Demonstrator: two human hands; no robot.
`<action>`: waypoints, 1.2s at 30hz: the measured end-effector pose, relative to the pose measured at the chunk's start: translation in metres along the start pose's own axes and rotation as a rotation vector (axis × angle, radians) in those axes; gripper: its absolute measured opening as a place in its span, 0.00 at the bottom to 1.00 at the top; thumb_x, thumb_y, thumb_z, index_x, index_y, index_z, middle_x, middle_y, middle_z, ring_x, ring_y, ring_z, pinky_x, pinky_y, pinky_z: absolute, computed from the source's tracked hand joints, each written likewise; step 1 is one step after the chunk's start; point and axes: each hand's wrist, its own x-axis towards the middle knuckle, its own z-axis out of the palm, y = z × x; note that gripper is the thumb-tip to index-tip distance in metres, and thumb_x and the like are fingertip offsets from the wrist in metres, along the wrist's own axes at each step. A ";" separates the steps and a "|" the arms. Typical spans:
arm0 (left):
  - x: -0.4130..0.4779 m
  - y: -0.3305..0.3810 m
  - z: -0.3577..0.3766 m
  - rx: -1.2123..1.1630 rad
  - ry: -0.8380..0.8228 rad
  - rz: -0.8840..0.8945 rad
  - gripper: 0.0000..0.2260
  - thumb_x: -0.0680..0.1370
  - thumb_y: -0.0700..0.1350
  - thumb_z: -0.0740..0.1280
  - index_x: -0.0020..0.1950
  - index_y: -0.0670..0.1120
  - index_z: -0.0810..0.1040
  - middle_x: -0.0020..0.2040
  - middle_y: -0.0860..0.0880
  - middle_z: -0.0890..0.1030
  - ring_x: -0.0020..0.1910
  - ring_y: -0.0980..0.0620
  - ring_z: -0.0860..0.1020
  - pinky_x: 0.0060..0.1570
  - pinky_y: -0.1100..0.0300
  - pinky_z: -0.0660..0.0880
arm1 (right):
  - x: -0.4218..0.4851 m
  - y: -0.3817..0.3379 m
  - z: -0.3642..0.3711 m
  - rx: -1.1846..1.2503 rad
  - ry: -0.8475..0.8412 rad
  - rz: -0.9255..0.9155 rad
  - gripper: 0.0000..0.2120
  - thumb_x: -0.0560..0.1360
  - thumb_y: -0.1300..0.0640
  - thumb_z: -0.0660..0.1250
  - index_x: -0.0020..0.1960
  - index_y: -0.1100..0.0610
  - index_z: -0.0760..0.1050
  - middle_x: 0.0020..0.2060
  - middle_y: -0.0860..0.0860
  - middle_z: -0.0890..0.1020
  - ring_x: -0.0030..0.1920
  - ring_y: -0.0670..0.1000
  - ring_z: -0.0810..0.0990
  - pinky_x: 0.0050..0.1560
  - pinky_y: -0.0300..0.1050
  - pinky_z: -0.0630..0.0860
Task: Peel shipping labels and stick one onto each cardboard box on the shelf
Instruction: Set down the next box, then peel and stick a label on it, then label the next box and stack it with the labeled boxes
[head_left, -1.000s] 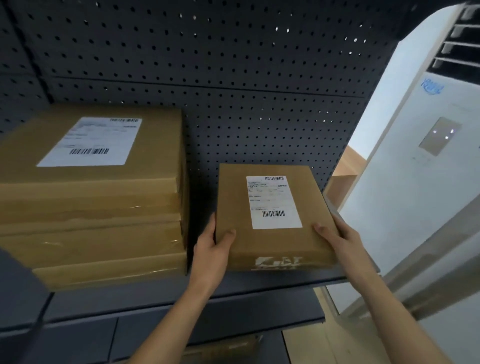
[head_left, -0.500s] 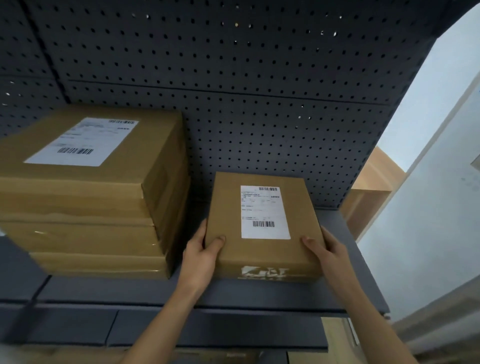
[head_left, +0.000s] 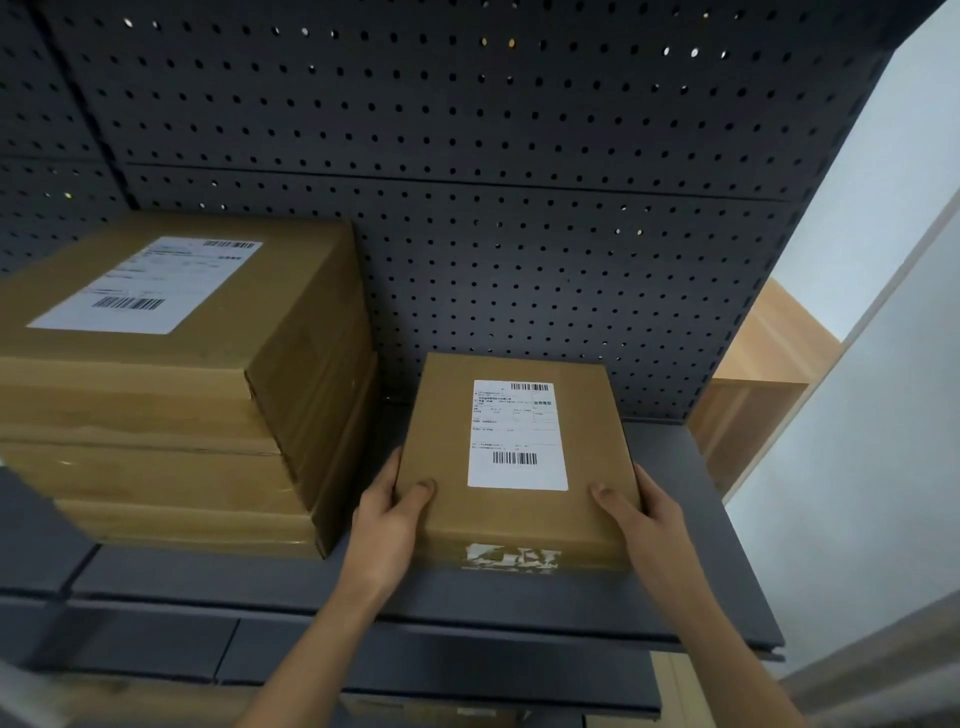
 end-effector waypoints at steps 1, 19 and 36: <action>0.001 0.000 0.000 0.003 -0.004 -0.012 0.21 0.82 0.41 0.62 0.75 0.50 0.68 0.63 0.55 0.80 0.62 0.55 0.77 0.68 0.58 0.70 | 0.000 -0.001 0.000 -0.003 -0.006 0.003 0.16 0.77 0.48 0.69 0.64 0.43 0.75 0.52 0.40 0.84 0.53 0.47 0.83 0.57 0.52 0.79; -0.063 0.032 -0.044 0.496 0.203 0.257 0.18 0.82 0.49 0.62 0.73 0.50 0.72 0.68 0.54 0.77 0.66 0.57 0.75 0.65 0.58 0.72 | -0.045 -0.068 0.043 -0.625 -0.078 -0.608 0.16 0.80 0.49 0.63 0.67 0.50 0.74 0.63 0.44 0.76 0.61 0.42 0.72 0.55 0.26 0.63; -0.265 -0.037 -0.360 1.084 0.794 0.077 0.14 0.78 0.46 0.65 0.62 0.46 0.80 0.53 0.48 0.83 0.52 0.44 0.81 0.45 0.51 0.79 | -0.215 -0.098 0.358 -0.723 -0.636 -1.138 0.13 0.79 0.52 0.64 0.60 0.55 0.79 0.54 0.48 0.82 0.53 0.51 0.81 0.53 0.48 0.79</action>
